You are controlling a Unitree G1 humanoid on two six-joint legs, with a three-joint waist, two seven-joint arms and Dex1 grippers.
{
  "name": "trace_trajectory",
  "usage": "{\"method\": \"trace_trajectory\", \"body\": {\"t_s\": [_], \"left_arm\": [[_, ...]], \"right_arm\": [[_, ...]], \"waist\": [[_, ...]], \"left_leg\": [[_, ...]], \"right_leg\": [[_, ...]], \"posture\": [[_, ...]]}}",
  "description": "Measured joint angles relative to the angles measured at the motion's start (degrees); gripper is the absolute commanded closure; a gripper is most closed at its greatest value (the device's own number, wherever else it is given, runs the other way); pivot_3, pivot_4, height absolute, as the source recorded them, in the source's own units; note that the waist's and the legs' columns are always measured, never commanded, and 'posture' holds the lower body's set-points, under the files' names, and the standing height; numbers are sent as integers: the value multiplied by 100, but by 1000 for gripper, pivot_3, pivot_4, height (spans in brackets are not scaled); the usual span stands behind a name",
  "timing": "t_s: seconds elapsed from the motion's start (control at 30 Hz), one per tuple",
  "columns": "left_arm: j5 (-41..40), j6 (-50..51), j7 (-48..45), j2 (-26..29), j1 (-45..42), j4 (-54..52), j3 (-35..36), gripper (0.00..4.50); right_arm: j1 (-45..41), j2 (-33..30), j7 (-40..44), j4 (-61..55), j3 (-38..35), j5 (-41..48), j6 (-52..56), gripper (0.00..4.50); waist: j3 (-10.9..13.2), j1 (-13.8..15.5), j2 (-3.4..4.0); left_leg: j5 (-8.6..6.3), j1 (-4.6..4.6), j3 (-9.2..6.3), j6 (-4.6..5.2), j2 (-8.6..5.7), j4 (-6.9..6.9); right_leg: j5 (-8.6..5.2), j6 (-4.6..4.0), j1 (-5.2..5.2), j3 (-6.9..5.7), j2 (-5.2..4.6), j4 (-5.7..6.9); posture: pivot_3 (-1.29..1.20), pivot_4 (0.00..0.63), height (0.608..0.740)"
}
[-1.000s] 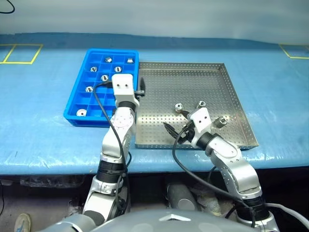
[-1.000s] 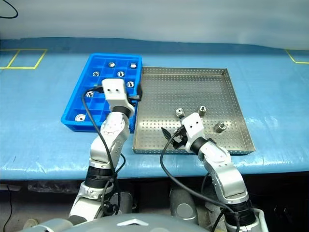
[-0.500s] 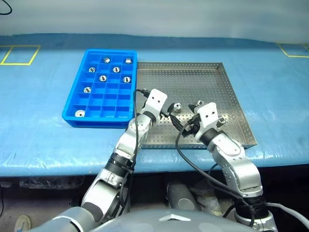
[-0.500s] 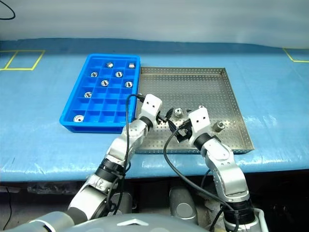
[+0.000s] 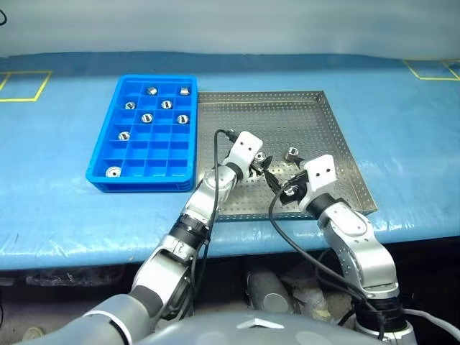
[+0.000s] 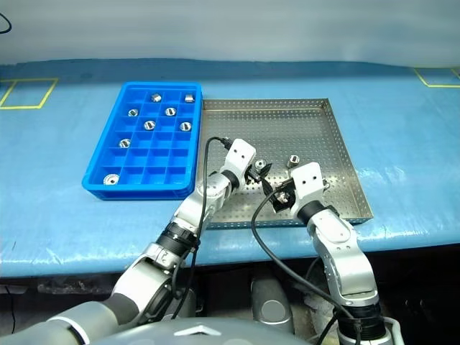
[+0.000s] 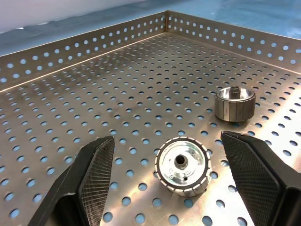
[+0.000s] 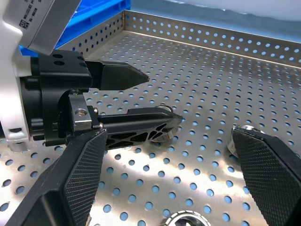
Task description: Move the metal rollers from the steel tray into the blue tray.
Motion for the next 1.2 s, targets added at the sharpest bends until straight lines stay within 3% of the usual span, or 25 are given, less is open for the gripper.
{"method": "trace_trajectory", "body": {"t_s": [0.33,0.57,0.6,0.97,1.2], "left_arm": [[147,-28,-33,-17,-138,834,-58,554],[131,-60,131,-18,-137,841,58,2779],[102,-107,165,-18,-137,841,76,2893],[44,-383,718,-109,160,652,292,2893],[284,-374,2115,-370,763,-634,626,2893]], "right_arm": [[-4,26,9,-136,239,-18,-3,0],[19,26,3,-136,240,-20,-4,0],[18,26,2,-135,241,-21,-4,0],[16,32,4,-131,266,-26,-12,0],[14,45,12,-111,313,-30,-32,0]], "waist": [[-4,-113,5],[-6,-134,9],[-6,-133,9],[-5,-131,9],[-3,-118,8]], "left_leg": [[-1,10,-1,0,-1,1],[0,11,-2,0,-1,0],[-1,11,-2,1,-1,0],[-1,5,0,1,-1,-6],[-2,2,-1,3,0,-6]], "right_leg": [[-1,3,12,2,-1,-1],[-1,2,12,2,0,1],[-1,2,11,2,0,0],[0,6,2,5,0,0],[3,11,-4,6,1,3]], "posture": [[-220,150,740],[-213,150,740],[-212,150,740],[-204,150,740],[-174,150,740]]}}
